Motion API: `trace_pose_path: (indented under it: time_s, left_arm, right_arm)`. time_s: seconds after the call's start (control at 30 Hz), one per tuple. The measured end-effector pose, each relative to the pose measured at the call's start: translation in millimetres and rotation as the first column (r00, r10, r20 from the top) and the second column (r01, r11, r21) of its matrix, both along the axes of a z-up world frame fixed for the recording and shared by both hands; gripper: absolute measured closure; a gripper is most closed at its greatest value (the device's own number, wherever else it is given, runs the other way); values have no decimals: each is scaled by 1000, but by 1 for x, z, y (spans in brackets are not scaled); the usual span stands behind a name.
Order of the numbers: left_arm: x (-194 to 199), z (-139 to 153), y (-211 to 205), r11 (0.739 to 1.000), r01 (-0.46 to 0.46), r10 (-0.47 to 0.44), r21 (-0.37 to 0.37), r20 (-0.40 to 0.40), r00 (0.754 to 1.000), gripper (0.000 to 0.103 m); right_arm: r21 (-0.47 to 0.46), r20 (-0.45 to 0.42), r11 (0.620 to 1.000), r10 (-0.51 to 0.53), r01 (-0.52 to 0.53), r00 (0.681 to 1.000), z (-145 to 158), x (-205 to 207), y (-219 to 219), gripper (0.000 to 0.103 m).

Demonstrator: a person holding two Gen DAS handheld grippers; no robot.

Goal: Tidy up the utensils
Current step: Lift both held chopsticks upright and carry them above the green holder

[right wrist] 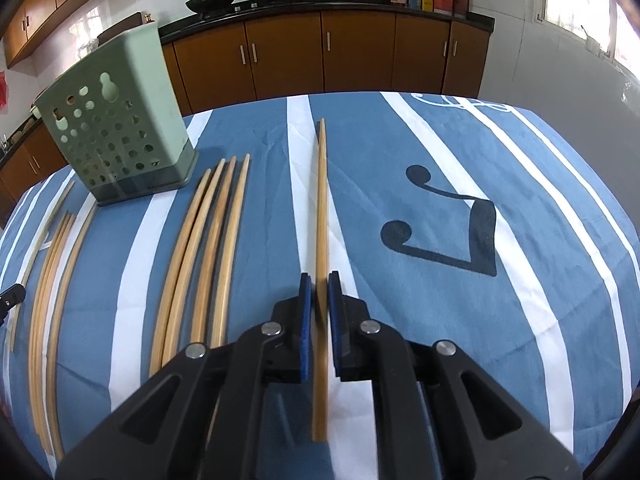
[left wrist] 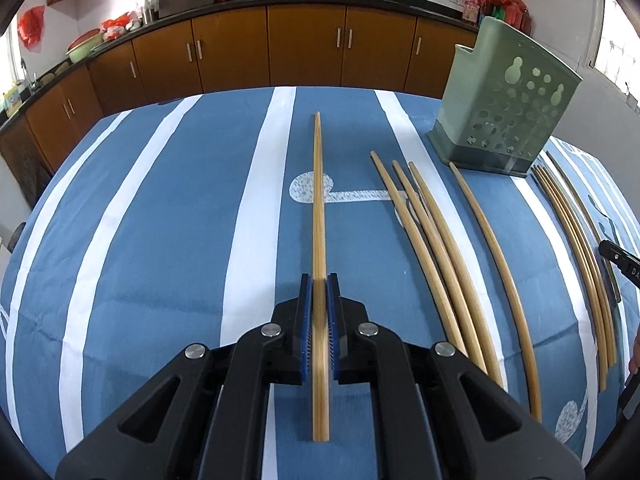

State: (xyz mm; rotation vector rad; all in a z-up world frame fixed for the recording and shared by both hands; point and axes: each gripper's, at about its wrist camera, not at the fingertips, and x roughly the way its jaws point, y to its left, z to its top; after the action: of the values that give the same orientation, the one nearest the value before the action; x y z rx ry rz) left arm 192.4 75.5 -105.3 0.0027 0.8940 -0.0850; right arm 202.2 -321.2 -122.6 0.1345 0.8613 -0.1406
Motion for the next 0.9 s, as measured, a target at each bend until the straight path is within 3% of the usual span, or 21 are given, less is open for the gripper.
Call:
trace_pose_path:
  time_s: [0.43, 0.63, 0.9]
  left_arm:
    - [-6, -1, 1, 1000, -6, 6, -12, 14, 1000, 94]
    - [-7, -2, -1, 1000, -5, 5, 5, 14, 1000, 95]
    - [-20, 17, 3, 1000, -6, 6, -3, 41, 999, 95]
  right_arm:
    - [2, 0, 1000, 6, -6, 1000, -1, -10, 1, 89]
    - [13, 3, 1000, 18, -18, 1000, 0, -13, 0, 95]
    - [33, 100, 999, 17, -20, 995, 32, -33, -6, 95]
